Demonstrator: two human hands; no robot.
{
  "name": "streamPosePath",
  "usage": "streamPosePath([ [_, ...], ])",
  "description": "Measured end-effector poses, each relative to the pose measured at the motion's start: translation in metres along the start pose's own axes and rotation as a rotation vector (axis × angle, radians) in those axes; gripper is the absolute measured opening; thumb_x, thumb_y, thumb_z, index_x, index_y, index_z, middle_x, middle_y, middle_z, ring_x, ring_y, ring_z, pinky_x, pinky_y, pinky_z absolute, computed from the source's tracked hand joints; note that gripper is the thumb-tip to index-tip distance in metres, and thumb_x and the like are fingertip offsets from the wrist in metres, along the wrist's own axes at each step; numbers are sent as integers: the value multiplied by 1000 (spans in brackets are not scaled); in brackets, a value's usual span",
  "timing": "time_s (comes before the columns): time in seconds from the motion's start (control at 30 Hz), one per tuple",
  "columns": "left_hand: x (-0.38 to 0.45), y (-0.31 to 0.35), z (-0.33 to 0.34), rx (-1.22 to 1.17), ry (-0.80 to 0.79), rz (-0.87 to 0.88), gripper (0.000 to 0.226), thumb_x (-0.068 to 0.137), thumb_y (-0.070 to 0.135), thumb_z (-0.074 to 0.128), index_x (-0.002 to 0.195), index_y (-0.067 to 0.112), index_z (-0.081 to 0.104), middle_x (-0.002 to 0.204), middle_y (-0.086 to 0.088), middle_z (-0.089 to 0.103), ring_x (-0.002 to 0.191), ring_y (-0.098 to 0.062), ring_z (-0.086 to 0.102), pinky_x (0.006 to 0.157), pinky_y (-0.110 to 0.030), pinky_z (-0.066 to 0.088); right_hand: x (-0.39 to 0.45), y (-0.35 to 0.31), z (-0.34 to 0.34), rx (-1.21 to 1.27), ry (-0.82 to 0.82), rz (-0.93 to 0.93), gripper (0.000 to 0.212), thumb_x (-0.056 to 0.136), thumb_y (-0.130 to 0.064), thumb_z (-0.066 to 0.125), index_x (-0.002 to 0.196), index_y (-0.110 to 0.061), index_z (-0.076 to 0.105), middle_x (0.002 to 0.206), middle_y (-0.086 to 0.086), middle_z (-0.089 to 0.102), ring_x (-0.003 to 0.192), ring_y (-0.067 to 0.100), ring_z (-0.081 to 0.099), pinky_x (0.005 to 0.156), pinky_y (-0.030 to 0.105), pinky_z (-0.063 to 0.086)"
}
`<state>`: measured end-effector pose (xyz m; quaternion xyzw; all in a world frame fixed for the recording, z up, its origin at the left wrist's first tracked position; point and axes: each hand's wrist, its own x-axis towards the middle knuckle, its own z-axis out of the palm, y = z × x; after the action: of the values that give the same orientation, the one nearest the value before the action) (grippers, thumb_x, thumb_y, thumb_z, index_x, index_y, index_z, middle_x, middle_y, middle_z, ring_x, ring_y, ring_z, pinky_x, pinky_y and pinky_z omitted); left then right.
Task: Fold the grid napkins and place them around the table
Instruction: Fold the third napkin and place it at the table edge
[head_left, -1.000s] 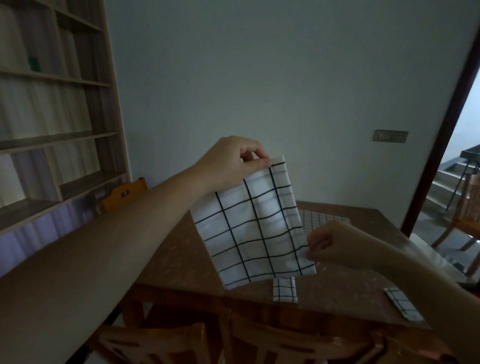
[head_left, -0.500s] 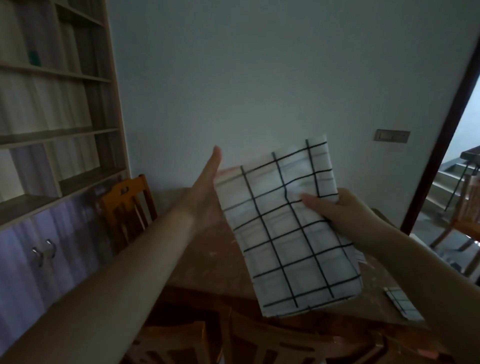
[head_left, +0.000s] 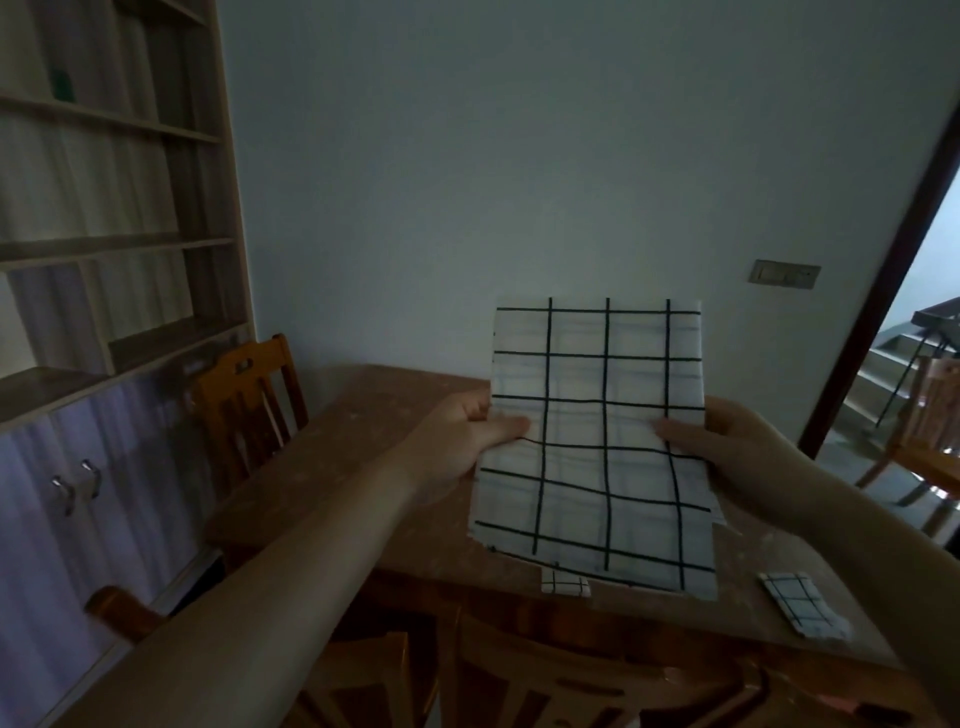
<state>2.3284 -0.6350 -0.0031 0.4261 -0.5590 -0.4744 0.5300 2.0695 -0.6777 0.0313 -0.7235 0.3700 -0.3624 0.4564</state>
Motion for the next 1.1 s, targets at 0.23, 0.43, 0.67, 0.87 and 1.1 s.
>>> streamPosePath([
  [0.23, -1, 2, 2, -96, 36, 18, 41, 92, -2, 52, 79, 25, 80, 86, 4, 78, 81, -11, 73, 65, -21, 56, -3, 6, -9, 216, -51, 22, 28, 82, 5, 52, 77, -7, 77, 73, 7, 73, 59, 13, 69, 48, 18, 53],
  [0.43, -2, 13, 8, -174, 95, -153, 26, 100, 29, 51, 92, 16, 72, 86, -4, 76, 71, -11, 74, 59, -24, 57, 4, 11, -9, 287, -37, 20, 42, 83, 3, 47, 54, -14, 72, 76, 11, 73, 71, 24, 72, 58, 32, 61],
  [0.67, -10, 5, -4, -63, -156, -290, 44, 84, 56, 54, 108, 26, 76, 121, -6, 70, 115, -28, 63, 101, -46, 49, 12, 12, -16, 196, 30, -42, 57, 92, 9, 41, 50, -19, 65, 65, 2, 66, 61, 16, 66, 54, 25, 57],
  [0.87, -8, 9, -2, 1, -157, -360, 14, 95, 18, 60, 93, 5, 64, 58, -1, 67, 43, -8, 59, 37, -16, 46, 10, 8, -23, -99, -66, -165, 57, 87, 18, 42, 53, -20, 68, 72, -2, 69, 72, 15, 69, 65, 28, 58],
  [1.1, -6, -2, -9, -52, -77, -262, 38, 92, 6, 63, 57, 20, 60, 49, 7, 51, 43, -5, 47, 38, -15, 39, 0, -4, -25, -221, -154, -175, 44, 84, 15, 54, 99, -22, 72, 102, -4, 73, 94, 18, 70, 74, 23, 57],
])
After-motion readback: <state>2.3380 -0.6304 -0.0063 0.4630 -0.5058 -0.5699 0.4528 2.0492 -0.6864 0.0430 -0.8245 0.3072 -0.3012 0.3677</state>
